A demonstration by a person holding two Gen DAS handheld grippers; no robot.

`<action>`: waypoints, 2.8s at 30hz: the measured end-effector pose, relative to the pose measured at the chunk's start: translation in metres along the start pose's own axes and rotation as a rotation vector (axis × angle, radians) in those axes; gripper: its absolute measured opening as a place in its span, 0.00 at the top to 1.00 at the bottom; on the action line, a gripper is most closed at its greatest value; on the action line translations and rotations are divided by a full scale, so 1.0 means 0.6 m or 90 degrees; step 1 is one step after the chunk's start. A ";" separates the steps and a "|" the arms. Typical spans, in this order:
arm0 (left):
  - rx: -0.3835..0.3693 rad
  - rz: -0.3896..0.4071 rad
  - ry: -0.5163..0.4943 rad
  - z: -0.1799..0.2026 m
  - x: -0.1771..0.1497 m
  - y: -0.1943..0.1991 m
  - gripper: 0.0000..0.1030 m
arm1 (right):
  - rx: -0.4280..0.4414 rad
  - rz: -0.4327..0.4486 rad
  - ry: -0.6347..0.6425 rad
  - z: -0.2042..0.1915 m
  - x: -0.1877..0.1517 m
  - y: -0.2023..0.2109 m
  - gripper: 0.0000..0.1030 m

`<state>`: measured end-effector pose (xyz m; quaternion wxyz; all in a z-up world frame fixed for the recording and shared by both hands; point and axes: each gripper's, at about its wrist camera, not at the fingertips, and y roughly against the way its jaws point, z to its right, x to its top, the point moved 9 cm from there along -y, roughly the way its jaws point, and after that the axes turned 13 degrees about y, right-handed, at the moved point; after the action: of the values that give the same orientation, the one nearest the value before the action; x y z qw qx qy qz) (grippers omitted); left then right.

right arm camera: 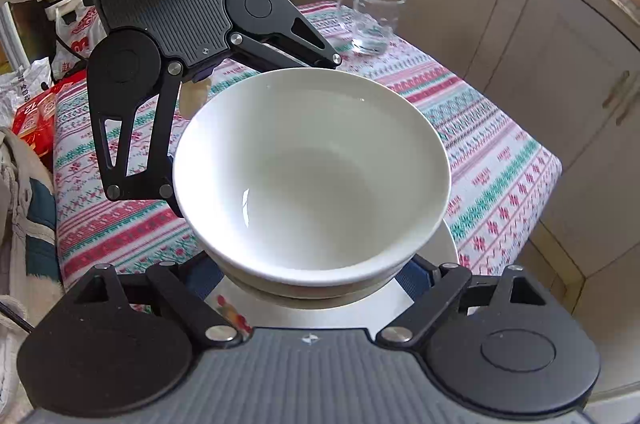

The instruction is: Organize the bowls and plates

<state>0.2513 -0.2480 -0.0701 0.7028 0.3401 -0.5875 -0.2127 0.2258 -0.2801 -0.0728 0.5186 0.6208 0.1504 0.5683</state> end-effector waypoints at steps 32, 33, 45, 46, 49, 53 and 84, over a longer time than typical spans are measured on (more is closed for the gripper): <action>0.005 0.007 0.043 -0.007 -0.018 -0.017 0.16 | 0.015 0.002 -0.045 0.023 -0.040 -0.028 0.10; 0.010 0.010 0.047 -0.009 -0.020 -0.016 0.14 | 0.012 0.003 -0.047 0.022 -0.040 -0.028 0.10; 0.110 0.072 0.064 0.020 -0.043 0.042 0.04 | -0.036 0.004 -0.087 0.004 -0.037 -0.001 0.00; 0.117 0.079 0.072 0.023 -0.047 0.050 0.04 | -0.045 -0.001 -0.093 -0.001 -0.038 0.003 0.00; 0.153 0.106 0.096 0.034 -0.057 0.077 0.04 | -0.085 -0.014 -0.110 -0.021 -0.036 0.020 0.00; 0.224 0.172 0.148 0.049 -0.062 0.118 0.01 | -0.177 -0.034 -0.169 -0.044 -0.033 0.045 0.00; 0.454 0.237 0.451 0.135 -0.126 0.267 0.01 | -0.483 0.047 -0.493 -0.197 0.016 0.166 0.00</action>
<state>0.1403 -0.1051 0.0014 0.7244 0.4991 -0.4007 0.2561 0.0866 -0.2582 -0.0083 0.7034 0.5588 -0.2896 0.3303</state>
